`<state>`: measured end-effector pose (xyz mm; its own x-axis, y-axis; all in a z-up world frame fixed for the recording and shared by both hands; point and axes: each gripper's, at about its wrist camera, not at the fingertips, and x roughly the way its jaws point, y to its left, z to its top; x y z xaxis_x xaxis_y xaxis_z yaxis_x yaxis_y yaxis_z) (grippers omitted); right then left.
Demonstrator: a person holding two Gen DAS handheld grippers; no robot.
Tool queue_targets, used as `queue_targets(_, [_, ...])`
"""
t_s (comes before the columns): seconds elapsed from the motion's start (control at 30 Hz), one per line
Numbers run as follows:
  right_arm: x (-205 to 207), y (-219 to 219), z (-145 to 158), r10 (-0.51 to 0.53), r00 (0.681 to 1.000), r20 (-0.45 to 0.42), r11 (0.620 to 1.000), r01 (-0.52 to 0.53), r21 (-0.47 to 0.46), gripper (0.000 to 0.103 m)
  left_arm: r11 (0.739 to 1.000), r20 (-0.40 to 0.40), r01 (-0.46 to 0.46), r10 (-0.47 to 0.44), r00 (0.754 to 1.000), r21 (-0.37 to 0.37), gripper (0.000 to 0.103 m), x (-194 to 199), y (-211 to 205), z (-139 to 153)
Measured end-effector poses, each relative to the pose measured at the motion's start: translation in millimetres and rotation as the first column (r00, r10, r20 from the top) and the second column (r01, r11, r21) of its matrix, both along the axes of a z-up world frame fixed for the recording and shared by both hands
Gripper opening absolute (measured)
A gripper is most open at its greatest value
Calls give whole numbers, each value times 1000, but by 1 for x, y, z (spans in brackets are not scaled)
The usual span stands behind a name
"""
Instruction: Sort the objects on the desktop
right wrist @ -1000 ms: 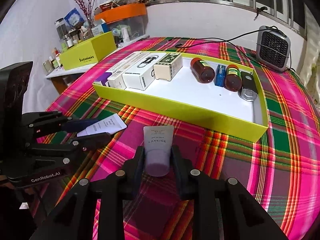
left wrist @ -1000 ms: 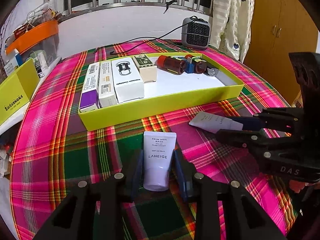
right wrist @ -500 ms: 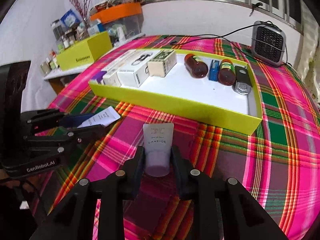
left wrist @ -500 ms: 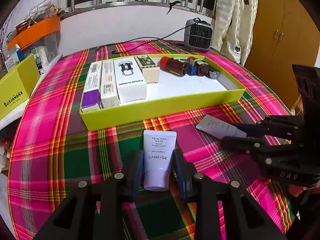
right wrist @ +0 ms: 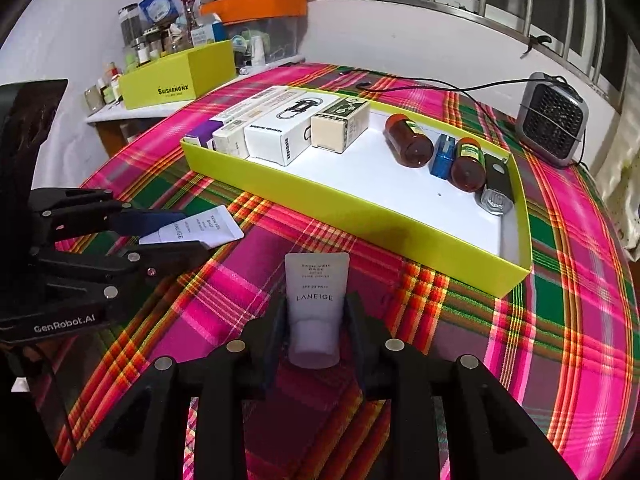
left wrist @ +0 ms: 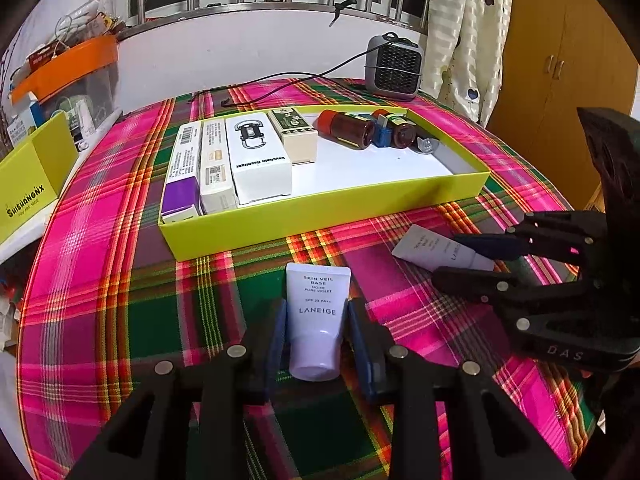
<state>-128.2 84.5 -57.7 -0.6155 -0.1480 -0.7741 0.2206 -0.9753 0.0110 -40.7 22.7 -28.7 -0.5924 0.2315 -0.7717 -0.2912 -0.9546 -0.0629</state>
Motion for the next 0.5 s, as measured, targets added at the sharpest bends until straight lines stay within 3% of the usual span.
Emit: queue_targets(0.5, [-1,3,-1,-11,1000,2,1000,11,-29,30,1000,-12,2,-3,1000,-31,30,3,2,-1])
